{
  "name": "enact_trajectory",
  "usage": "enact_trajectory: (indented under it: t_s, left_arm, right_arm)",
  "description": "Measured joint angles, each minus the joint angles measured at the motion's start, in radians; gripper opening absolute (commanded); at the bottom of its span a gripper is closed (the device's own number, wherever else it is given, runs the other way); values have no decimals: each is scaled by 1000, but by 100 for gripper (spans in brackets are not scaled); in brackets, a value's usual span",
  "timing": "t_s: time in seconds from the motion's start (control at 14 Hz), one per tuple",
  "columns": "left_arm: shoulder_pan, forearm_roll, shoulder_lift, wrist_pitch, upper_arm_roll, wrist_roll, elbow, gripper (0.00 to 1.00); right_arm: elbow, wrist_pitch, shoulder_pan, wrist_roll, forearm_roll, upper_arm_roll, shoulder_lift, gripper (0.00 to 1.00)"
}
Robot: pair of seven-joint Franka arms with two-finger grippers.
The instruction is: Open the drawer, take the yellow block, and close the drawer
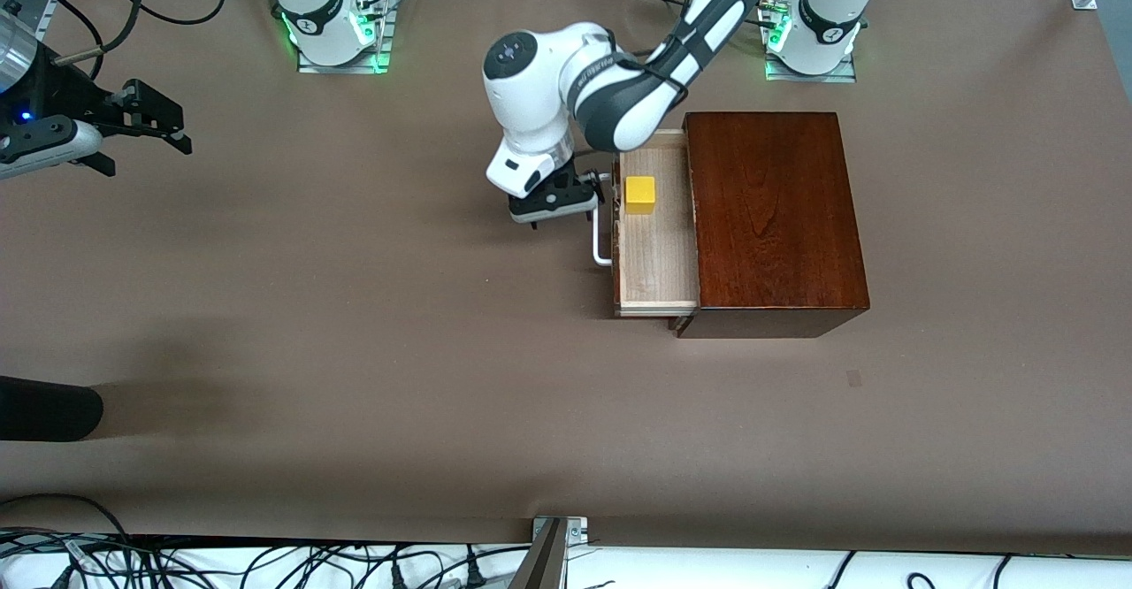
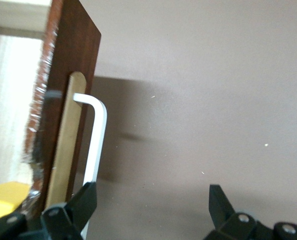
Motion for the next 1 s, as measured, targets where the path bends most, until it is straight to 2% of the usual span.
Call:
enact_trajectory:
  t_s: [0.28, 0.5, 0.71, 1.0]
  left_arm:
    - [0, -3, -56, -135, -10, 0, 66, 100]
    - [17, -40, -142, -217, -6, 16, 76, 100]
    - [125, -123, -237, -288, 0, 189, 79, 100]
    - [263, -166, -308, -338, 2, 389, 78, 100]
  right_arm:
    - [0, 0, 3, 0, 9, 12, 0, 100]
    - [0, 0, 11, 2, 10, 69, 0, 100]
    - [0, 0, 38, 3, 10, 102, 3, 100]
    - [0, 11, 125, 4, 11, 106, 20, 100]
